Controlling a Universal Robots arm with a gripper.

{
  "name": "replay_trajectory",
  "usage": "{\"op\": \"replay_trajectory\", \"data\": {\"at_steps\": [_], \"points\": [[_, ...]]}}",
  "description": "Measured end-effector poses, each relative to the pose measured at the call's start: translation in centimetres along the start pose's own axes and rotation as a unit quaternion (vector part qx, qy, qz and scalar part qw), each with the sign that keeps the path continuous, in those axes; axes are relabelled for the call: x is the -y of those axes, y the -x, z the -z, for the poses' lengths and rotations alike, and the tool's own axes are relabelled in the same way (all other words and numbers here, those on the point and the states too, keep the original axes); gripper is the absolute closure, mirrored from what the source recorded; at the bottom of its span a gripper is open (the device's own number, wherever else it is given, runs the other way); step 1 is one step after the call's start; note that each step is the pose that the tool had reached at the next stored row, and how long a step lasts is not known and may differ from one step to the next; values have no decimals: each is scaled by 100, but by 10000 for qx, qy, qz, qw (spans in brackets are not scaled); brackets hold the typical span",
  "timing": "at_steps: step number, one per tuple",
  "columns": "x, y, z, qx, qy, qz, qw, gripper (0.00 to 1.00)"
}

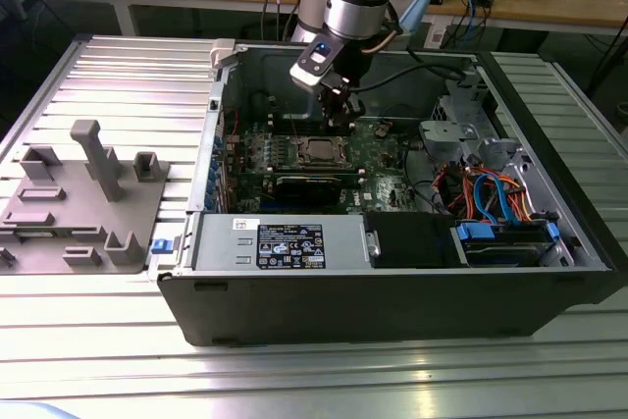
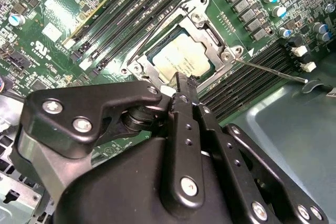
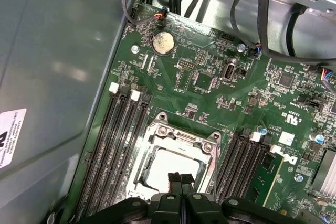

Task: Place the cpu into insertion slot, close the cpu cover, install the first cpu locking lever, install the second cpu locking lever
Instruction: 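Install the first cpu locking lever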

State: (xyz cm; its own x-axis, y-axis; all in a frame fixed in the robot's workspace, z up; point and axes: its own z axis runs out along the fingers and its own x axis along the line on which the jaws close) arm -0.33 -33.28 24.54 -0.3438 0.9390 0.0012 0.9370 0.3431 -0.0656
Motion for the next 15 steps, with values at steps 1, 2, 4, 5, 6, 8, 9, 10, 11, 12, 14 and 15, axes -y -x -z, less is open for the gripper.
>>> {"op": "replay_trajectory", "data": {"at_steps": [1,2,4,5,6,8,9,10,11,12,14,15], "points": [[0,0,0,1,0,23,10000,89],[0,0,0,3,0,51,10000,89],[0,0,0,5,0,87,10000,89],[0,0,0,7,0,108,9999,89],[0,0,0,8,0,129,9999,89],[0,0,0,10,0,154,9999,89],[0,0,0,11,0,174,9998,89],[0,0,0,12,0,185,9998,89],[0,0,0,13,0,197,9998,89],[0,0,0,14,0,213,9998,89],[0,0,0,17,0,252,9997,89],[0,0,0,18,0,275,9996,89]]}}
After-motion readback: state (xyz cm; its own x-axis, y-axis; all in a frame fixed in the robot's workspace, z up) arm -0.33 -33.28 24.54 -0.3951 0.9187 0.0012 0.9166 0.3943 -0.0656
